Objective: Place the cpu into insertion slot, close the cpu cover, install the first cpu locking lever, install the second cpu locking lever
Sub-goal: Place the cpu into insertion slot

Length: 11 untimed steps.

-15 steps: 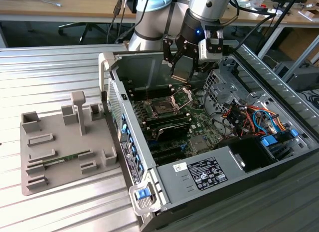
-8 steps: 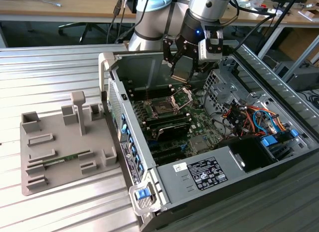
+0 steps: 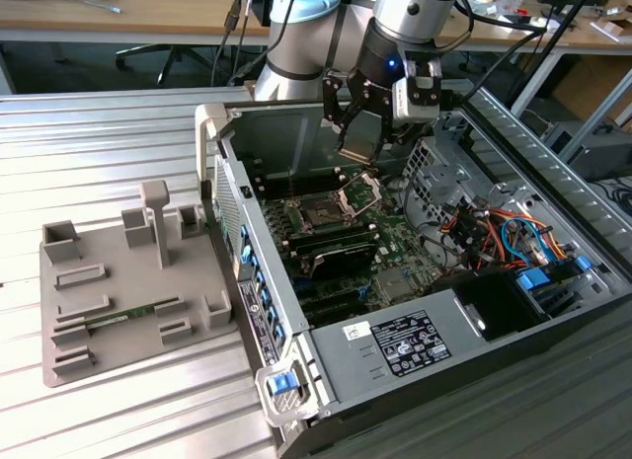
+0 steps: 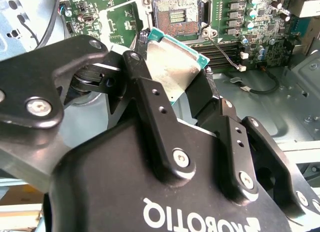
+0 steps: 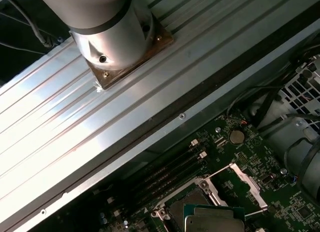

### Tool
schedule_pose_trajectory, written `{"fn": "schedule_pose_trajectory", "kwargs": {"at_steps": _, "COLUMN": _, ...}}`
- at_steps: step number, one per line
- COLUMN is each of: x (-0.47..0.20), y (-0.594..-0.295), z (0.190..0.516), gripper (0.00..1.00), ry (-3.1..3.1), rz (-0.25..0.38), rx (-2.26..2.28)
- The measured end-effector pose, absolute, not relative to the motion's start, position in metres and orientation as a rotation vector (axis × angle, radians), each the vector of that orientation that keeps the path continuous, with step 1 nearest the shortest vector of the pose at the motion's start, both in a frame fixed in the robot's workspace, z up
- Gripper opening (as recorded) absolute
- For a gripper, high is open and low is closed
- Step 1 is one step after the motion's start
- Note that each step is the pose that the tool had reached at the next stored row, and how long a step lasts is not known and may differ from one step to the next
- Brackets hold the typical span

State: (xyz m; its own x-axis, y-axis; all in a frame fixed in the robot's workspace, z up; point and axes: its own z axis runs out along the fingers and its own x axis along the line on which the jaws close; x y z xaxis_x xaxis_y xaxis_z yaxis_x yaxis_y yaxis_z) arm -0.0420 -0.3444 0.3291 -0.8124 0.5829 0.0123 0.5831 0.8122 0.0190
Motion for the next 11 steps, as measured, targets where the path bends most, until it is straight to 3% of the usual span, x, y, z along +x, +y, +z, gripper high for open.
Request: {"fn": "schedule_pose_trajectory", "kwargs": {"at_steps": 11, "x": -0.0424, "y": -0.3444, "z": 0.3283, "gripper": 0.54, "ry": -2.97, "rz": -0.035, "rx": -1.005}}
